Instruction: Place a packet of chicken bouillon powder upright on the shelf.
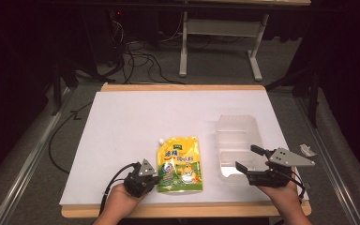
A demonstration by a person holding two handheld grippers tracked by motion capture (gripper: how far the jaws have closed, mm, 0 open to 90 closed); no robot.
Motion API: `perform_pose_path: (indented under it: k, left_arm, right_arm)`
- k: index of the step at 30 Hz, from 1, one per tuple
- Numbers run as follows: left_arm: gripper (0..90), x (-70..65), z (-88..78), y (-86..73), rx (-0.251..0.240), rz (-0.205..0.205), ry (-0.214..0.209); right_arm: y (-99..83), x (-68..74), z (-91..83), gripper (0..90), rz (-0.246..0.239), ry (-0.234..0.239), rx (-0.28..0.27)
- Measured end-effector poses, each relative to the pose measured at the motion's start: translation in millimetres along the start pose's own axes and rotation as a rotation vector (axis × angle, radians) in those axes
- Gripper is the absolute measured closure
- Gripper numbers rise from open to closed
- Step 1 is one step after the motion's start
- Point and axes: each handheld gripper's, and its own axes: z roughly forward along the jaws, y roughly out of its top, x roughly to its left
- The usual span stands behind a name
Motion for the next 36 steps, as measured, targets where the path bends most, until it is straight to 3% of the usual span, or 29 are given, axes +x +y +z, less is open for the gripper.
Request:
perform_pose_path:
  k: [5, 9, 14, 20, 29, 36]
  left_arm:
    - [90.0, -4.2, 2.0, 2.6, -0.006, 0.003, -0.018]
    - [90.0, 5.3, -3.7, 2.6, -0.05, -0.048, 0.005]
    - [80.2, 22.5, -7.9, -0.3, -0.132, -0.174, 0.047]
    - [66.1, 47.6, 0.5, 5.0, -0.218, -0.358, 0.017]
    - [51.4, 64.7, 17.7, 15.5, -0.241, -0.446, -0.003]
    - [49.7, 70.3, 27.3, 25.5, -0.271, -0.459, -0.02]
  right_arm:
    - [-0.3, 0.9, 1.0, 15.1, -0.001, 0.002, 0.004]
    - [-0.2, 1.0, 0.2, 15.2, 0.005, 0.002, 0.001]
    - [-0.2, 0.1, 0.3, 15.2, 0.005, 0.002, 0.0]
    - [-0.4, 0.1, 0.8, 15.3, 0.004, 0.003, 0.004]
    - [-1.7, -0.1, 3.6, 15.3, 0.005, 0.006, 0.014]
    - [-0.8, -3.1, 0.9, 15.3, 0.026, -0.004, 0.004]
